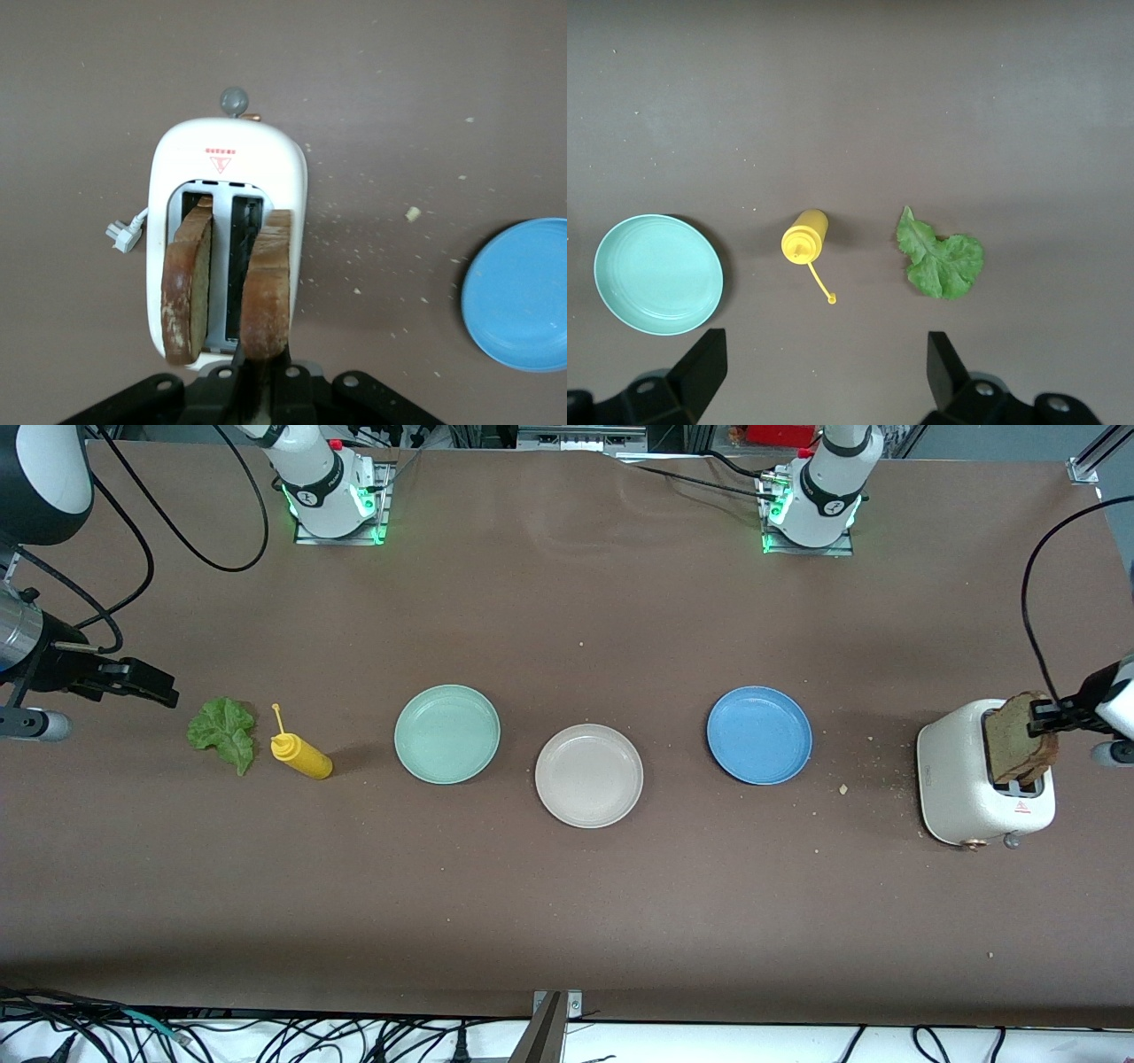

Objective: Make sandwich in beige plate with both arms
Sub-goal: 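Grasp the bread slice and lift it out with the left gripper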

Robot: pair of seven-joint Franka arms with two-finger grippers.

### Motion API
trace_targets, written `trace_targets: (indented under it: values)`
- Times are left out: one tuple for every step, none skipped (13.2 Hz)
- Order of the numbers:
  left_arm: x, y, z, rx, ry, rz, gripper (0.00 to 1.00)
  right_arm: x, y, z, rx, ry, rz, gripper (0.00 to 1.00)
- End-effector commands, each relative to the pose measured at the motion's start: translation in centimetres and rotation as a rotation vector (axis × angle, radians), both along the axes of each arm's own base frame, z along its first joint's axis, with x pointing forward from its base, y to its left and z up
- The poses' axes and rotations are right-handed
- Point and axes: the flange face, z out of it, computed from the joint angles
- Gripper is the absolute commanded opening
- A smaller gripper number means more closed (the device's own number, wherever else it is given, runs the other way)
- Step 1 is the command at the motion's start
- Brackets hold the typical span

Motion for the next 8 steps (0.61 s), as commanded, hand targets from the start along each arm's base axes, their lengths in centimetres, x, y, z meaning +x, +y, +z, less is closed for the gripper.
trace_targets:
  values:
    - [1.1,-3.9,3.7,-0.012,0.018,-0.07,0.0,-0.3,-0.3,0.1,0.001,0.007,0.001,1.0]
    - [1.2,-5.4,4.3,-0.07,0.021,-0.069,0.0,-0.3,-0.3,0.1,0.001,0.007,0.001,1.0]
    - [1.4,-7.0,4.4,-0.18,0.017,-0.053,0.0,-0.3,-0.3,0.1,0.001,0.007,0.001,1.0]
    - [1.9,-8.5,3.4,-0.309,0.025,-0.029,0.0,-0.3,-0.2,0.1,0.002,0.007,0.001,1.0]
    - [2.3,-10.1,2.2,-0.415,0.051,0.007,0.0,-0.3,-0.3,0.1,0.001,0.007,0.001,1.0]
    - [2.8,-12.8,1.1,-0.482,0.081,0.02,0.0,-0.2,-0.2,-0.1,0.002,0.01,0.001,1.0]
    - [3.4,-15.7,-0.5,-0.526,0.116,0.011,0.0,-0.3,-0.3,-0.2,0.002,0.013,-0.001,1.0]
    - [3.9,-19.7,-2.5,-0.599,0.155,-0.011,0.0,-0.2,-0.3,-0.4,0.002,0.016,0.0,1.0]
